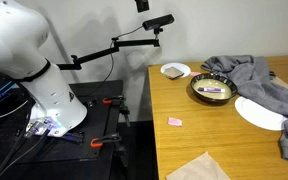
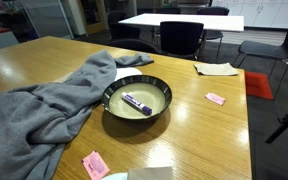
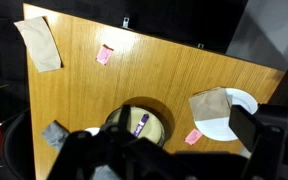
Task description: Take the marker from the bowl and put it on the table
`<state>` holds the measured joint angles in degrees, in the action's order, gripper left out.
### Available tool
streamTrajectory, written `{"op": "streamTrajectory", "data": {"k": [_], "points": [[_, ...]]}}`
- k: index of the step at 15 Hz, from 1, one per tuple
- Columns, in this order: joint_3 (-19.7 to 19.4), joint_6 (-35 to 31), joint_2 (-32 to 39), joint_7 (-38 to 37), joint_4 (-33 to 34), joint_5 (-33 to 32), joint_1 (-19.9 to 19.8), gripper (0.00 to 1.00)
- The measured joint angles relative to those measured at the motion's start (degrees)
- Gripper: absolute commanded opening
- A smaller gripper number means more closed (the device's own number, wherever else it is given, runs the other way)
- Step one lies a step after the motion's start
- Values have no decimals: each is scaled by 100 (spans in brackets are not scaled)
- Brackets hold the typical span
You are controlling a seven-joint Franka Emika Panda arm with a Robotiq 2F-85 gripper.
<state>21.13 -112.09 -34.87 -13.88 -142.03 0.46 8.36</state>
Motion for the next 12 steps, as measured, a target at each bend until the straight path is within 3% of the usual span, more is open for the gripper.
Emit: {"op": "streamTrajectory", "data": {"k": [12], "points": [[-75, -61, 32, -6, 0, -43, -13, 100]]}}
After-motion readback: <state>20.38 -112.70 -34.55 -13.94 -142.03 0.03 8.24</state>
